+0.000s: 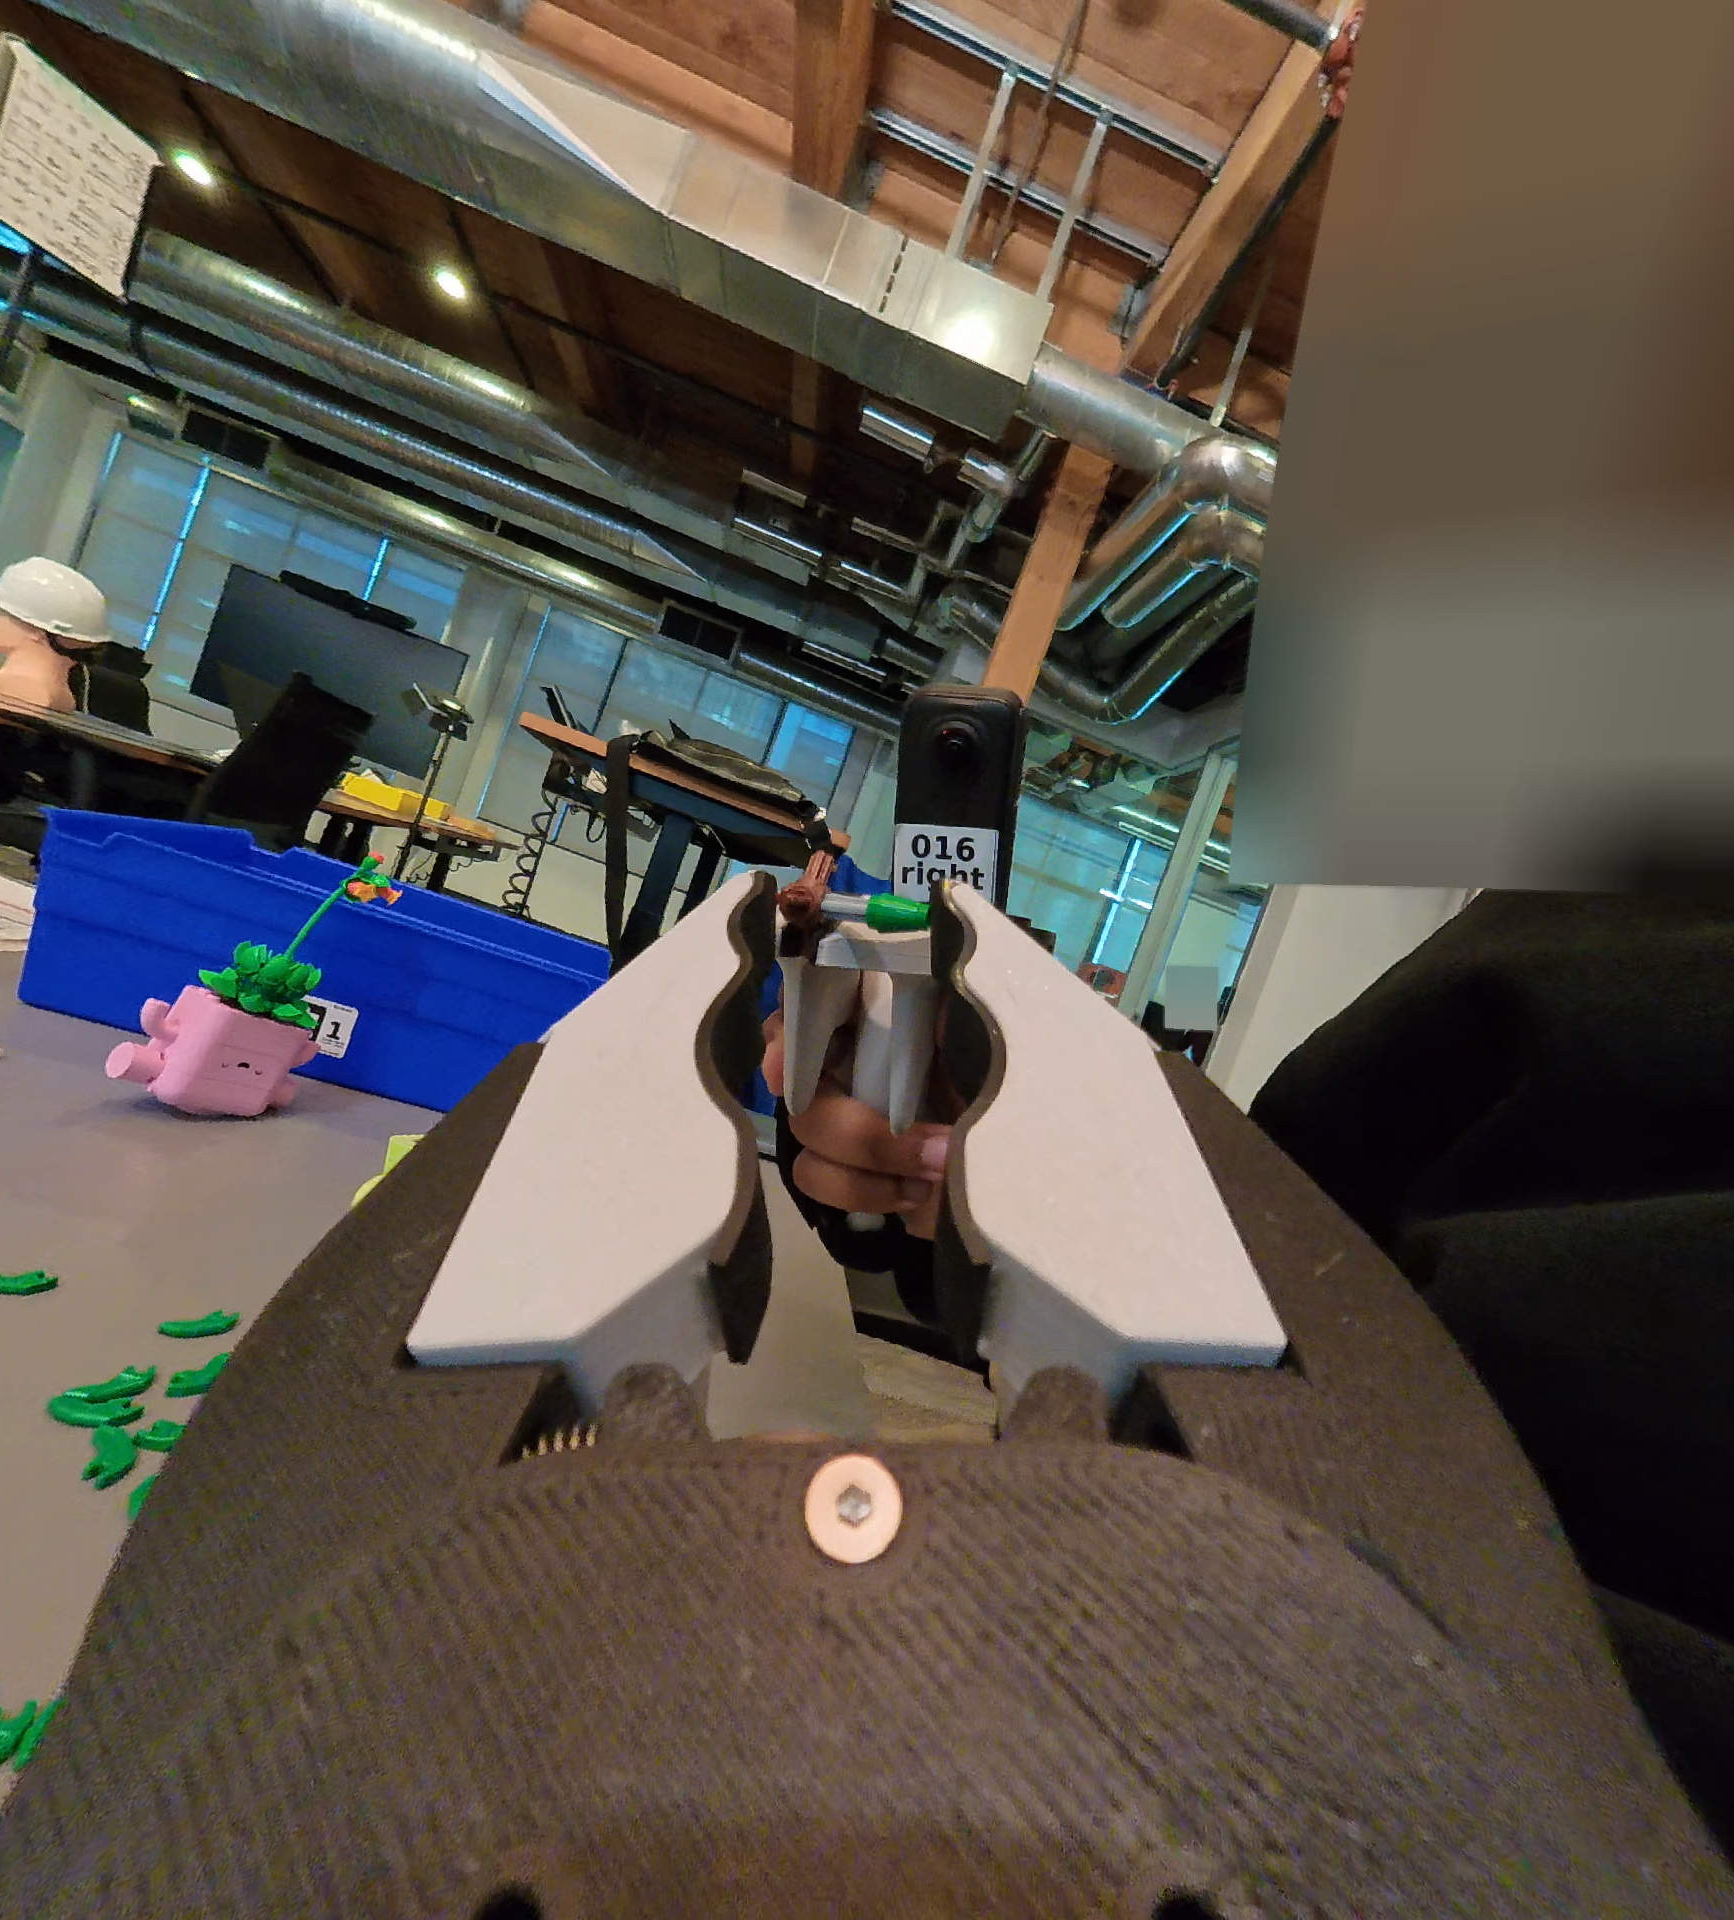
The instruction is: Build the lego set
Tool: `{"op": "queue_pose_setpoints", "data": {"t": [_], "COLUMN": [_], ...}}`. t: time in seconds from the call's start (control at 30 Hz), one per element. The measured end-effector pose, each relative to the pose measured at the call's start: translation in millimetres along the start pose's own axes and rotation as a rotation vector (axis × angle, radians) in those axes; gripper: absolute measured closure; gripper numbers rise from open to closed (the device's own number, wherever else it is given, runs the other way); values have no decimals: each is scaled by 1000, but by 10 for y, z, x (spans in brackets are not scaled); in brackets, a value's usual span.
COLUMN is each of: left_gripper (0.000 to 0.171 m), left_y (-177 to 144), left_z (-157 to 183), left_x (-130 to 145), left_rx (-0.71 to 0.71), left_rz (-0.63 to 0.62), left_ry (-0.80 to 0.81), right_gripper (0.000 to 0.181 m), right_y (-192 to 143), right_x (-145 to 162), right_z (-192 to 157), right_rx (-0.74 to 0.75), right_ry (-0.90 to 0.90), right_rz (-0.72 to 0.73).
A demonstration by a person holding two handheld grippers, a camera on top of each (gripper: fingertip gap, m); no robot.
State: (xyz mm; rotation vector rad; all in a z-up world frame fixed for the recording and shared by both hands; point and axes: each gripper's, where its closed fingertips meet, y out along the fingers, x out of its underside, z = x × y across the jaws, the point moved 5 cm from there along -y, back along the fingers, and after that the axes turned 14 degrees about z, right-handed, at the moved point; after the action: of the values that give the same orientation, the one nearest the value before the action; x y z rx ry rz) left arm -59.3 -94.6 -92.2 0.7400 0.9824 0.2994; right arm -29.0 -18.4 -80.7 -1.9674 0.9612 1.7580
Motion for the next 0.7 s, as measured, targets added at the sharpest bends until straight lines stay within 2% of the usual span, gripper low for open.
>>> {"op": "queue_pose_setpoints", "data": {"t": [0.7], "left_gripper": [146], "left_y": [1], "left_z": [-22], "left_x": [-8], "left_rx": [5], "left_rz": [-24], "left_ry": [15], "right_gripper": [179], "right_y": [20], "right_x": [-15], "right_z": [-22], "right_rx": [14], "right_ry": [-77], "right_rz": [-51]}}
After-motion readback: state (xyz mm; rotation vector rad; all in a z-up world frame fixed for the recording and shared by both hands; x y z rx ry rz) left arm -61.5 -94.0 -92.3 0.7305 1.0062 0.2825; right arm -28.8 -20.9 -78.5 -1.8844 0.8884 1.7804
